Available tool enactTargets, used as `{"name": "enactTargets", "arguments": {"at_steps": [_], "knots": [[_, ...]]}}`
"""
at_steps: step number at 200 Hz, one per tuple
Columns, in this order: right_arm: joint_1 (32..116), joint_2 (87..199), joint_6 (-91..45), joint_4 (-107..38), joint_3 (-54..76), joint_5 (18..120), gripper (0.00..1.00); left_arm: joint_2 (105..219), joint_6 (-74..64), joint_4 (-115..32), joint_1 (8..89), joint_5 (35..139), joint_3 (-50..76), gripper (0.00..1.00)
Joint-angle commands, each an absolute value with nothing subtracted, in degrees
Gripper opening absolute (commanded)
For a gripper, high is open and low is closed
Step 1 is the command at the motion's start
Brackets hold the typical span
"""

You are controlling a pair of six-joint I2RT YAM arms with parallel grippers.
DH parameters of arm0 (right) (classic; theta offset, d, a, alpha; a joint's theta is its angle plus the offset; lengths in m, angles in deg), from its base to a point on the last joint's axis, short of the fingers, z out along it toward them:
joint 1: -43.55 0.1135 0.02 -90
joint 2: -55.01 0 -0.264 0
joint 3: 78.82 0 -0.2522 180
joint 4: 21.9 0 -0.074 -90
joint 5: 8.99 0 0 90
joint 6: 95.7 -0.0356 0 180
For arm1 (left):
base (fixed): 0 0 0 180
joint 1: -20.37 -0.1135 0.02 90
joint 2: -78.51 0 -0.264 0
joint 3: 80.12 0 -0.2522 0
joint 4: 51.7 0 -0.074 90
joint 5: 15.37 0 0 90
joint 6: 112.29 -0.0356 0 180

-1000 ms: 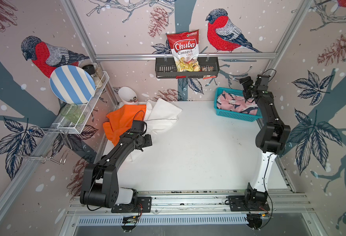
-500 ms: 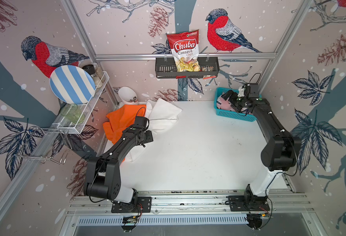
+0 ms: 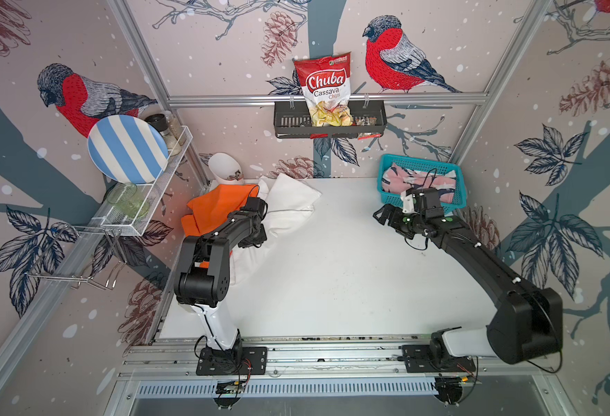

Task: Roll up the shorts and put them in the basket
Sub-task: Flatten out the shorts at the center of the board.

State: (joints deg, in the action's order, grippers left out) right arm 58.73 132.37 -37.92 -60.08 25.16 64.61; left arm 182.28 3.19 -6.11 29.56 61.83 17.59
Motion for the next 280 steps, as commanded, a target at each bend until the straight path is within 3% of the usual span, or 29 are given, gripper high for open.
{"name": "enactTargets", "arguments": {"at_steps": [1,43,76,93,135,174,218,236,237,257,271,280], "knots": [[58.1,128.3,-35.5,-59.0,27.0,67.2,0.85,179.1,4.7,-8.2,34.5,67.8,18.1,0.0],[55.5,122.6,-35.1,-56.1,32.8,66.5,0.83,172.0,10.1,-5.8,53.9,69.1,13.9,0.01],[55.6,121.9,-33.1,-56.5,35.9,66.9,0.83,170.5,10.5,-9.2,64.3,75.1,12.8,0.53],[57.8,121.7,-31.8,-57.0,36.4,67.6,0.81,167.1,11.5,-9.0,64.3,71.5,15.0,0.63],[71.8,126.5,-31.5,-55.4,36.4,70.2,0.88,161.2,12.1,-7.2,55.0,66.5,22.7,0.68],[85.5,143.2,-32.0,-57.0,28.7,80.0,0.96,161.1,10.9,-7.8,45.7,65.2,29.7,0.69],[90.0,157.2,-38.4,-62.8,25.8,91.8,0.95,163.9,8.6,-9.3,42.3,66.9,26.7,0.7],[89.0,157.7,-38.0,-62.6,28.6,92.4,0.78,167.0,7.6,-9.5,42.0,66.8,22.7,0.7],[89.0,157.6,-37.9,-62.7,28.9,92.7,0.73,167.3,7.5,-9.5,42.0,66.8,22.4,0.7],[87.3,155.3,-37.2,-62.9,32.5,92.8,0.4,173.3,5.5,-8.1,42.0,67.6,16.2,0.7],[84.4,151.3,-37.2,-61.4,36.8,90.9,0.01,176.6,5.4,-7.9,41.9,66.4,13.0,0.7],[81.7,148.0,-36.9,-60.4,39.5,89.4,0.0,178.8,5.4,-7.4,41.8,65.7,10.6,0.69]]}}
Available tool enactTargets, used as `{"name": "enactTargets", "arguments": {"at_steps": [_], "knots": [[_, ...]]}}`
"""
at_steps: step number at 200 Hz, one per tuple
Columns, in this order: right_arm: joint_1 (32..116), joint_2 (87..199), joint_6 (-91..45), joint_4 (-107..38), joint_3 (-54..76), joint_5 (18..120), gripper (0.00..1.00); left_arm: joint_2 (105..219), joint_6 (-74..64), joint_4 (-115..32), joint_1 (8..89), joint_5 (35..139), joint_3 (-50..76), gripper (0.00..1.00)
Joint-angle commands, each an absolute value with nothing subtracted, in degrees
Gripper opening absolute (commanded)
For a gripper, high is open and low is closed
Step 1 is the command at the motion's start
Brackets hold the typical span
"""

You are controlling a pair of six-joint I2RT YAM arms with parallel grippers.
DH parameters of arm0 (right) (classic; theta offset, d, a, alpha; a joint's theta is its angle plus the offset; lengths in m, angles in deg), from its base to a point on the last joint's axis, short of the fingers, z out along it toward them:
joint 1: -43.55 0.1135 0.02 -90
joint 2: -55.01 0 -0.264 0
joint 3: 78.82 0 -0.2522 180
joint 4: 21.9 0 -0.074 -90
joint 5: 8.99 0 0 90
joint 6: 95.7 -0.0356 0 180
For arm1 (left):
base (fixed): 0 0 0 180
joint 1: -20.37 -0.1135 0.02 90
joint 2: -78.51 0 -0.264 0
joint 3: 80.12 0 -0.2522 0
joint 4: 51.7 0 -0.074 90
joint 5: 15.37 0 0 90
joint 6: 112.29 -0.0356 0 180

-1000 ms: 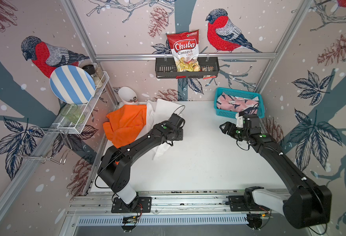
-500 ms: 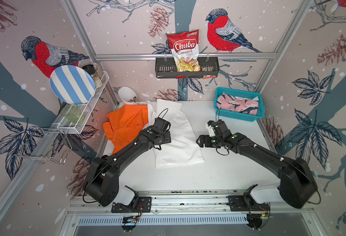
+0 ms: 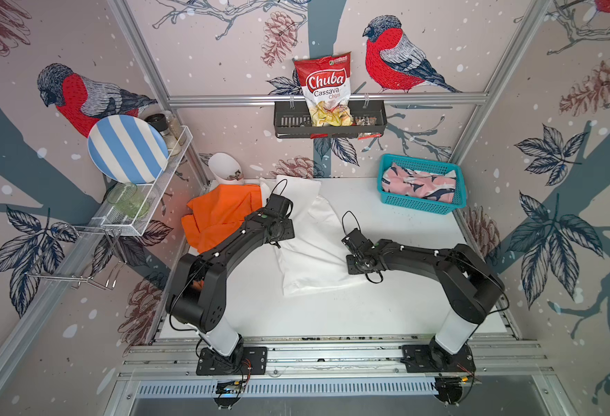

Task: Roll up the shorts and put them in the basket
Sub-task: Flatten out the shorts at the center of the board.

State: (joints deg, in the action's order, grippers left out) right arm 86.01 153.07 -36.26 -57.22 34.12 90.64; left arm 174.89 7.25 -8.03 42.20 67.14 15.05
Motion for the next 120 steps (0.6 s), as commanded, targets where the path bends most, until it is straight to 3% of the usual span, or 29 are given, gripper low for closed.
{"name": "enactTargets", "arguments": {"at_steps": [1,59,120], "knots": [[81.3,147.7,-36.9,-60.3,39.8,89.3,0.0,179.0,5.4,-7.4,41.8,65.7,10.2,0.7],[52.6,127.1,-34.5,-56.0,51.0,77.3,0.0,189.8,5.7,-5.7,41.3,67.8,-4.8,0.69],[44.3,125.7,-33.0,-55.4,50.3,71.8,0.0,201.7,4.2,-7.4,41.3,81.5,-16.5,0.7]]}}
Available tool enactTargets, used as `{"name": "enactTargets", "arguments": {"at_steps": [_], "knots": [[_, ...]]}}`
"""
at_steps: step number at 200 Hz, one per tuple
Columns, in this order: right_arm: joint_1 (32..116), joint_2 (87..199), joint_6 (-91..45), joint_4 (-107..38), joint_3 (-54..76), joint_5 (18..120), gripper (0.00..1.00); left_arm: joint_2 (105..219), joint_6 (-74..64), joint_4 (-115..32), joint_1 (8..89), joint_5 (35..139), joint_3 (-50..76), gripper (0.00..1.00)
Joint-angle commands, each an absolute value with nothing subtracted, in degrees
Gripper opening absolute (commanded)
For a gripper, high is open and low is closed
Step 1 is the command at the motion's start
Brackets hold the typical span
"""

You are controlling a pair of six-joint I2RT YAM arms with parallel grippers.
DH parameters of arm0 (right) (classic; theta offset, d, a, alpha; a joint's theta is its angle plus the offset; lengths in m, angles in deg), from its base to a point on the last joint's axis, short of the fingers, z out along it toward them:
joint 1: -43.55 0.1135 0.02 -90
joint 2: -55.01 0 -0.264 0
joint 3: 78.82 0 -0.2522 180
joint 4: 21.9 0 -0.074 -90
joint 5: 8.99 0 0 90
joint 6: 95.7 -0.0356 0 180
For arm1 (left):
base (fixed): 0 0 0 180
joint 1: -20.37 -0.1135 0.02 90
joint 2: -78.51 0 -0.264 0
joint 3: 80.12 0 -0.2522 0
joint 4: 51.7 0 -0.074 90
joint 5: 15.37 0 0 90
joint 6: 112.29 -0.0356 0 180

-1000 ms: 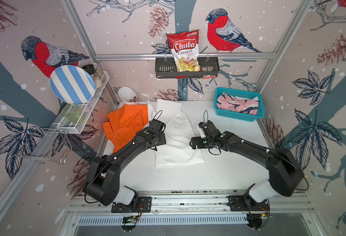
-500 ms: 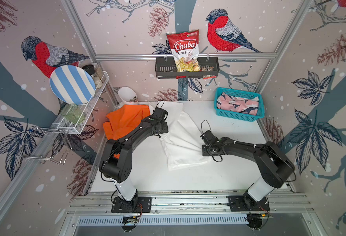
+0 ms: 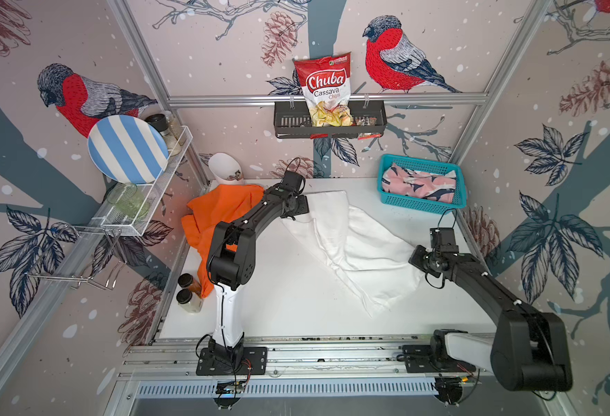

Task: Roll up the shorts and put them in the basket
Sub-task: Flatten out the shorts at the center of the board.

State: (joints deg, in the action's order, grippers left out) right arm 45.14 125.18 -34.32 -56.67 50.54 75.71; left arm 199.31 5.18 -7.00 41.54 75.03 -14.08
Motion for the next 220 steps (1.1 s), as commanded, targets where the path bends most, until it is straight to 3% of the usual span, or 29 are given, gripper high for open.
{"name": "enactTargets", "arguments": {"at_steps": [1,46,68,87,97,113,127,180,220], "knots": [[44.3,125.7,-32.9,-55.4,50.3,71.7,0.0,201.7,4.3,-7.5,41.3,81.6,-16.5,0.7],[44.1,125.2,-32.8,-55.3,50.4,71.8,0.0,202.6,4.3,-8.9,43.1,85.6,-14.4,0.66],[43.9,125.0,-32.9,-55.3,50.3,71.9,0.0,200.4,5.5,-10.6,43.6,83.9,-8.3,0.52],[43.9,125.0,-32.8,-55.2,50.4,71.9,0.0,198.5,6.3,-13.9,43.7,85.9,-3.4,0.5],[43.9,125.1,-32.8,-55.1,50.4,71.9,0.0,198.4,6.4,-14.6,43.9,87.2,-2.5,0.4],[44.0,125.2,-32.9,-54.9,50.3,71.7,0.0,198.0,6.5,-14.9,44.5,87.2,-1.9,0.14],[44.5,125.4,-33.0,-54.8,49.9,71.9,0.0,196.2,6.9,-16.3,44.7,87.5,-0.7,0.0],[49.7,130.4,-33.8,-52.7,43.6,72.2,0.0,186.1,6.4,-13.0,43.4,84.9,-3.1,0.0],[57.0,141.8,-33.7,-50.8,21.4,68.5,0.0,171.8,4.0,-7.0,40.4,79.6,-13.4,0.0]]}}
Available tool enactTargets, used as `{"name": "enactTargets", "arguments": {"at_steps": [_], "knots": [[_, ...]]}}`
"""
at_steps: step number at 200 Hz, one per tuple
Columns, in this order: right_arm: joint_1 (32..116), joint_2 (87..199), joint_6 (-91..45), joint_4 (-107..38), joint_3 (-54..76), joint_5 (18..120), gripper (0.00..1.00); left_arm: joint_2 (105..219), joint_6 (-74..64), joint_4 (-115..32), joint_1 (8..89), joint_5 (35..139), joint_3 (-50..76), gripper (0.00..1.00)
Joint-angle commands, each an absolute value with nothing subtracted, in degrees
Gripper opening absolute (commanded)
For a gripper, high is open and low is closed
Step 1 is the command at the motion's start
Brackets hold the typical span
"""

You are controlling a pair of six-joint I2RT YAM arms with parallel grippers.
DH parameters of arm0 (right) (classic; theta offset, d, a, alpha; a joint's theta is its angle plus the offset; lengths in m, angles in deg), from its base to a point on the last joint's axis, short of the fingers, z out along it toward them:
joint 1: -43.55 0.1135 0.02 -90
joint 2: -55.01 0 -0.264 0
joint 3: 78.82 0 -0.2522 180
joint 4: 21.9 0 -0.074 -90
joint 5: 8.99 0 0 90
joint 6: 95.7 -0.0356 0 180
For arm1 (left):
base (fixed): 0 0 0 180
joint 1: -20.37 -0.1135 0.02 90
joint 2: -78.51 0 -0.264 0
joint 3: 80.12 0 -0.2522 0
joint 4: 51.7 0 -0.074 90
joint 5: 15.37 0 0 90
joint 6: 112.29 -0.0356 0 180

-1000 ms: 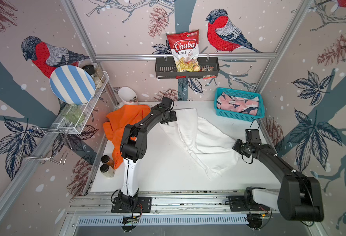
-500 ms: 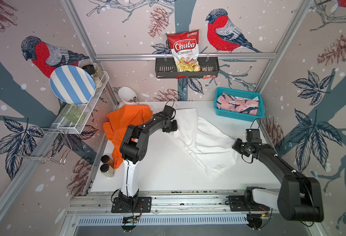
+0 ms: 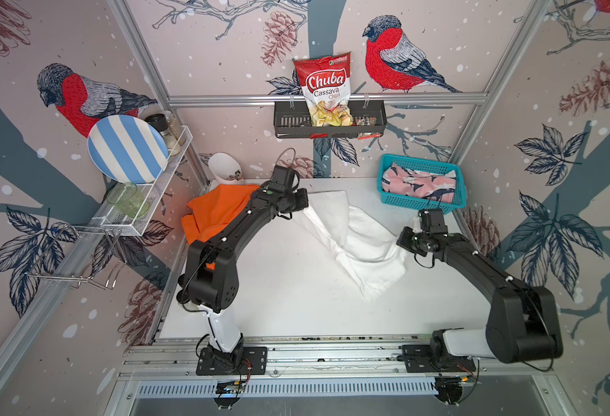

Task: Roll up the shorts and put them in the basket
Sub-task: Flatten out the shorts at the center of the board.

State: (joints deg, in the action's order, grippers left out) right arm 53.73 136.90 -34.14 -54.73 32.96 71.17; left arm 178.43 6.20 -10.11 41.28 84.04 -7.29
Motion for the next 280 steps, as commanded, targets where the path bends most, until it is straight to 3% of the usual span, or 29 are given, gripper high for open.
{"name": "enactTargets", "arguments": {"at_steps": [1,32,64,104,137,148,150,157,161,168,178,193,228,280], "knots": [[57.2,142.2,-33.7,-50.8,20.7,68.4,0.0,171.5,3.9,-6.9,40.4,79.5,-13.7,0.0],[60.6,150.4,-32.7,-54.1,-3.6,64.3,0.0,160.6,2.7,-4.3,40.9,76.6,-20.3,0.0],[57.6,155.6,-32.5,-57.8,-19.4,62.7,0.0,153.4,2.0,-3.5,47.4,74.2,-19.8,0.0],[47.5,158.2,-32.5,-61.9,-21.8,65.5,0.0,156.3,2.0,-7.3,66.2,70.5,-16.3,0.0],[40.4,158.4,-33.1,-66.8,-18.9,75.2,0.0,167.6,3.9,-15.6,76.0,80.0,-13.9,0.0],[39.2,157.8,-32.9,-68.7,-18.8,76.6,0.01,171.6,4.6,-17.0,77.2,84.0,-14.0,0.09],[39.2,157.7,-32.8,-69.1,-18.8,76.8,0.04,172.4,4.8,-17.1,77.2,84.5,-13.9,0.12],[39.2,157.0,-32.4,-69.8,-18.6,77.9,0.33,174.6,5.4,-17.9,77.3,86.3,-13.6,0.29],[39.2,156.4,-32.2,-70.3,-18.4,78.9,0.44,175.6,5.5,-18.0,77.2,87.0,-13.4,0.35],[39.7,155.6,-31.6,-71.2,-18.3,80.6,0.54,176.9,5.5,-17.8,77.2,87.4,-13.2,0.39],[40.6,153.5,-30.5,-72.1,-17.3,83.2,0.61,177.7,5.4,-18.1,77.2,87.7,-12.6,0.46],[43.0,150.0,-29.0,-72.9,-14.8,86.3,0.65,177.0,5.1,-17.4,77.1,84.4,-10.9,0.54],[52.9,142.0,-28.2,-74.4,-2.9,88.3,0.68,174.1,6.1,-13.4,70.0,74.1,-3.8,0.57],[81.7,135.9,-39.9,-69.1,23.7,86.8,0.7,179.2,4.8,-10.0,51.0,72.3,2.0,0.57]]}}
